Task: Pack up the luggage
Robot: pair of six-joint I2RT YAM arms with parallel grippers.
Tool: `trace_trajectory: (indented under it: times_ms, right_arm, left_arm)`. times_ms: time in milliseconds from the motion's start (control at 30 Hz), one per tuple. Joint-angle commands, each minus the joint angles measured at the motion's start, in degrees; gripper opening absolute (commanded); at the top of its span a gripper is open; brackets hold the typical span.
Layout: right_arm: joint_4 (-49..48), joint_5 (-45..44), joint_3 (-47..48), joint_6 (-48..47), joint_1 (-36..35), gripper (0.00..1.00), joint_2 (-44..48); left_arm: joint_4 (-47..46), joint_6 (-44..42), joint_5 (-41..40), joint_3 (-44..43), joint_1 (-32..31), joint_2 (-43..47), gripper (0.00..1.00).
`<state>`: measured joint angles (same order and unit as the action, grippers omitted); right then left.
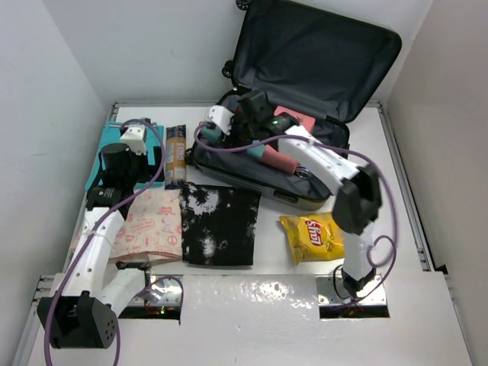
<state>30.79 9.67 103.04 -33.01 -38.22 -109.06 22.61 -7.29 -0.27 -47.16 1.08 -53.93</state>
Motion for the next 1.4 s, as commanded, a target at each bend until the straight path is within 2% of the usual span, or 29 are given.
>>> trace_trajectory:
  times_ms: [0, 100, 200, 367, 500, 533, 600, 633, 667, 767, 833, 933, 1000, 1033, 1067, 1133, 1167, 1233, 1367]
  right_arm:
    - [-2.65, 4.83, 6.02, -5.40, 0.42, 0.00, -5.63]
    - [-6.79, 8.69, 6.90, -1.19, 0.77, 0.00, -11.43]
    - [-4.52, 9.40, 5.16, -0.56, 1.04, 0.00, -14.33]
    - [-0.64, 10.10, -3.18, -3.19, 1.65, 0.00, -13.47]
    - [-4.31, 10.54, -10.84, -2.06, 2.44, 0.00, -11.09]
    - [-5.64, 10.54, -11.28, -1.36, 2.45, 0.17, -11.61]
    - [-7.05, 10.37, -10.76, 0.92, 2.36, 0.43, -11.97]
    - [-8.10, 10.54, -10.32, 1.72, 2.36, 0.63, -11.45]
    - [-10.72, 10.63, -10.41, 2.42, 2.27, 0.69, -10.92]
    - [-15.91, 10.81, -10.76, 4.62, 2.27, 0.80, -8.47]
    - [-17.51, 10.11, -10.58, 5.94, 2.44, 0.82, -7.23]
    - [-18.92, 9.14, -10.49, 7.08, 2.45, 0.85, -4.42]
    - [-21.54, 9.31, -12.16, 7.96, 2.45, 0.89, -1.43]
    - [-22.86, 9.14, -12.95, 8.58, 2.45, 0.91, -0.47]
    - [-25.14, 9.22, -14.09, 8.76, 2.45, 0.92, 1.11]
    - [-25.95, 9.40, -14.27, 8.93, 2.45, 0.92, 2.18]
    - [-25.86, 9.75, -13.84, 9.98, 2.45, 0.93, 3.05]
    - [-26.04, 10.10, -13.83, 10.86, 2.44, 0.93, 4.20]
    - [-28.84, 11.24, -19.69, 12.18, 2.45, 0.93, 9.90]
  left_arm:
    - [-0.29, -0.09, -1.75, 0.40, -0.47, 1.64, 0.96]
    - [-0.11, 0.17, -2.27, 0.75, -0.47, 1.55, 0.96]
    - [-0.20, 0.08, -3.33, 0.57, -0.47, 1.46, 0.96]
    - [-0.02, -0.27, -4.30, 0.75, -0.47, 1.72, 0.97]
    - [-0.55, -0.18, -4.21, 1.63, -0.47, 1.46, 0.97]
    - [-0.72, -0.01, -3.51, 1.72, -0.47, 0.94, 0.97]
    - [-1.16, 0.08, -2.72, 1.72, -0.47, 0.23, 0.97]
    - [-1.51, 0.08, -1.67, 1.46, -0.55, -0.03, 0.97]
    - [-1.78, 0.08, -1.23, 1.37, -0.47, -0.38, 0.99]
    - [-3.53, 1.04, -0.08, 1.02, -0.47, -1.69, 0.99]
    - [-3.63, 2.27, 3.42, -1.08, -0.47, -3.54, 0.96]
    - [-1.17, 3.16, 8.26, -8.54, -0.47, -13.19, 0.92]
    - [3.91, 4.47, 9.06, -17.59, -0.47, -19.60, 0.92]
    - [6.46, 5.52, 8.89, -21.27, -0.47, -27.46, 0.92]
    - [12.48, 5.97, 8.54, -28.71, -0.47, -31.63, 0.91]
    - [17.97, 6.76, 7.74, -34.99, -0.55, -43.81, 0.88]
    - [20.69, 6.76, 7.66, -38.68, -0.47, -46.76, 0.88]
    - [19.24, 9.29, 5.21, -40.03, -0.55, -52.82, 0.87]
    - [11.94, 9.84, -0.68, -41.35, -0.47, -57.16, 0.86]
